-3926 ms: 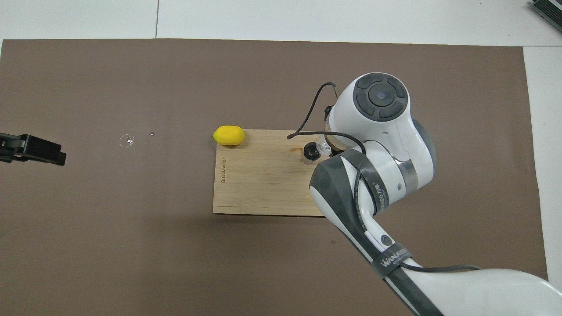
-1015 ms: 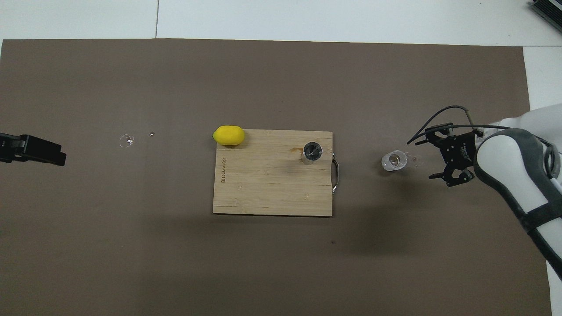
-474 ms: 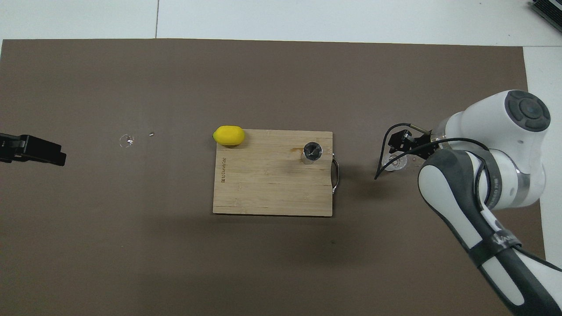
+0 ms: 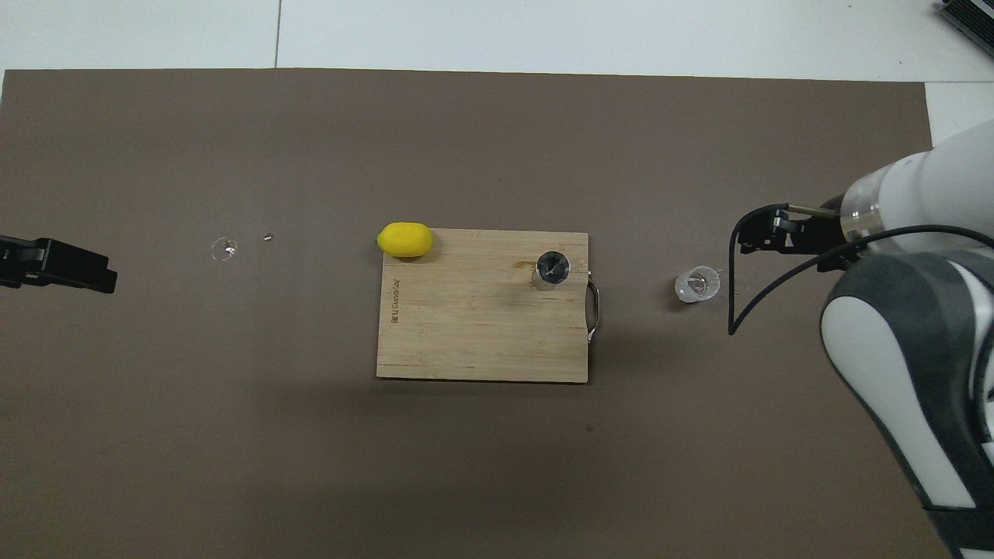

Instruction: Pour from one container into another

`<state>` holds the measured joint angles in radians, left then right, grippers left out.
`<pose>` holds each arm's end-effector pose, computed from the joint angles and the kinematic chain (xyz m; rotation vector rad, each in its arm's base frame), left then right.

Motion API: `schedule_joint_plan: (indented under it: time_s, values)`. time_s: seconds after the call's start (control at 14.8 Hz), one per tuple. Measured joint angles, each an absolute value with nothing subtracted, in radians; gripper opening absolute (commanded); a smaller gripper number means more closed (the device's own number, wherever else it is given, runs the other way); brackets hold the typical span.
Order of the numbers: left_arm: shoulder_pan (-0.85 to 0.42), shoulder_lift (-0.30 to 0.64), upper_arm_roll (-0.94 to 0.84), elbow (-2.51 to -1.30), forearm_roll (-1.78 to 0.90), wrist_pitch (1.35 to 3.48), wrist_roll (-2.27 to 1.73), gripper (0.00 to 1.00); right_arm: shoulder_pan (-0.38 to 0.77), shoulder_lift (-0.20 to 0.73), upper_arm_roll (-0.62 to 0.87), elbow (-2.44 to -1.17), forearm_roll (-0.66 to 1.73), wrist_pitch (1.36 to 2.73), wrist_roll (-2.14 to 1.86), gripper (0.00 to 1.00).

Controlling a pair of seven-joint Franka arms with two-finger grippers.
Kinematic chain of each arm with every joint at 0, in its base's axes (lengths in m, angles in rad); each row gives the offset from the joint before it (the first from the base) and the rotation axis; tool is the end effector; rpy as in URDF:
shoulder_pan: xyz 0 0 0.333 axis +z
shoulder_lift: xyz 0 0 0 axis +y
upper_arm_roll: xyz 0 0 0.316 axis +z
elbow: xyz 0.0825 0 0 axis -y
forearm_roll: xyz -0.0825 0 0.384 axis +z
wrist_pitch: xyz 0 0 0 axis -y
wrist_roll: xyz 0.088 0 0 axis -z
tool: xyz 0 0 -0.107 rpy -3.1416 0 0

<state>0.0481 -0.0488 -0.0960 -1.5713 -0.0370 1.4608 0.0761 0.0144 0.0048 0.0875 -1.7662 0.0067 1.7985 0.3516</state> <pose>0.5270 -0.0309 0.6413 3.1008 -0.1966 -0.0955 0.5647 0.0582 0.5486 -3.1037 0.3918 -0.0395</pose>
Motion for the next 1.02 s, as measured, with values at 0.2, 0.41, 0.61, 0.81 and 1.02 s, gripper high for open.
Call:
schedule_joint_plan:
  time_s: [0.2,0.41,0.61,0.81,1.02]
  values:
    - [0.048,-0.049,-0.096,-1.571,-0.037,1.461,0.076,1.00,0.004,0.003,0.081,-1.700,0.003,1.716,0.343,1.00]
    - [0.048,-0.049,-0.096,-1.571,-0.037,1.461,0.076,1.00,0.002,0.002,0.076,-1.667,-0.016,1.663,0.300,1.00]
    - [0.048,-0.049,-0.096,-1.571,-0.037,1.461,0.076,1.00,-0.003,-0.009,0.075,-1.656,-0.018,1.620,0.279,1.00]
    - [0.048,-0.049,-0.096,-1.571,-0.037,1.461,0.076,1.00,-0.003,-0.013,0.077,-1.656,-0.018,1.595,0.275,1.00]
    - [0.048,-0.049,-0.096,-1.571,-0.037,1.461,0.076,1.00,-0.004,-0.013,0.077,-1.656,-0.018,1.594,0.230,1.00]
